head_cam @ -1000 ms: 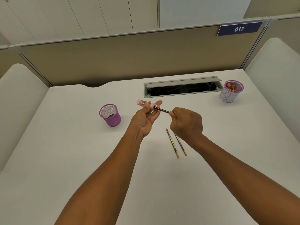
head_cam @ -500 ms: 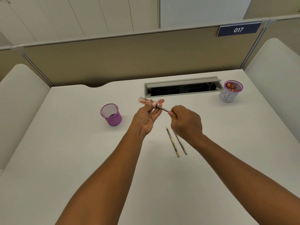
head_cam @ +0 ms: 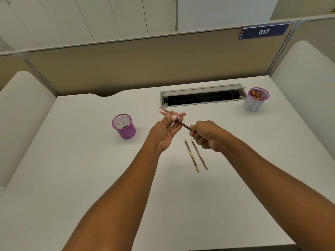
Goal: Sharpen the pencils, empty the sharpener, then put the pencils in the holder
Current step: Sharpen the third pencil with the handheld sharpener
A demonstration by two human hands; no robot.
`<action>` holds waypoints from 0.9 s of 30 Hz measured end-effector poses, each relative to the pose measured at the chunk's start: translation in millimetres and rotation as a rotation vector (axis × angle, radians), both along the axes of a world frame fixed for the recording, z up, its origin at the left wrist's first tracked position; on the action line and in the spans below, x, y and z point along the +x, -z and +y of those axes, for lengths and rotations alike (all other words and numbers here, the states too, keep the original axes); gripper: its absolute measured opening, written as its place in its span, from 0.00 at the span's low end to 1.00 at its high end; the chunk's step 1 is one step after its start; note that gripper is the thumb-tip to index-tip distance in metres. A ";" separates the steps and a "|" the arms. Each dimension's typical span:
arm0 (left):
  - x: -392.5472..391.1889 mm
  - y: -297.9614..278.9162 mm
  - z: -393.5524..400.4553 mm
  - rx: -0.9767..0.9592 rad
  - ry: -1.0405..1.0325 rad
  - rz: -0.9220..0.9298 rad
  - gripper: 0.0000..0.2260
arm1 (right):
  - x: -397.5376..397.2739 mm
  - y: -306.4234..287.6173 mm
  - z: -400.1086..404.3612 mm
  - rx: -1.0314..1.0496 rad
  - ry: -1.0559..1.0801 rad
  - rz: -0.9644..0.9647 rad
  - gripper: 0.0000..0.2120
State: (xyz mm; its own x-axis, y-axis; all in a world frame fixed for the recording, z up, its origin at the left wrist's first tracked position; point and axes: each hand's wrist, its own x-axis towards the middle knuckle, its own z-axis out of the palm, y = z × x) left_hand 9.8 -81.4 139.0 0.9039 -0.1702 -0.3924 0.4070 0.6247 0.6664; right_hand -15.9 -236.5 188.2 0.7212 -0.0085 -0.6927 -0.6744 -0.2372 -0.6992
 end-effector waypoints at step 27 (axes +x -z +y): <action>-14.2 28.6 25.1 -0.108 -0.207 0.147 0.09 | -31.3 110.0 29.0 -0.274 -0.014 -0.212 0.11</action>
State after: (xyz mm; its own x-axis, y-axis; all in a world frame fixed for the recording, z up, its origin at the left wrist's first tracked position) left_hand -4.4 -56.3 110.4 0.8585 -0.0356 -0.5115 0.3506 0.7687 0.5350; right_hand -47.2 -207.6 78.2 0.8500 -0.1627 -0.5011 -0.5166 -0.4436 -0.7323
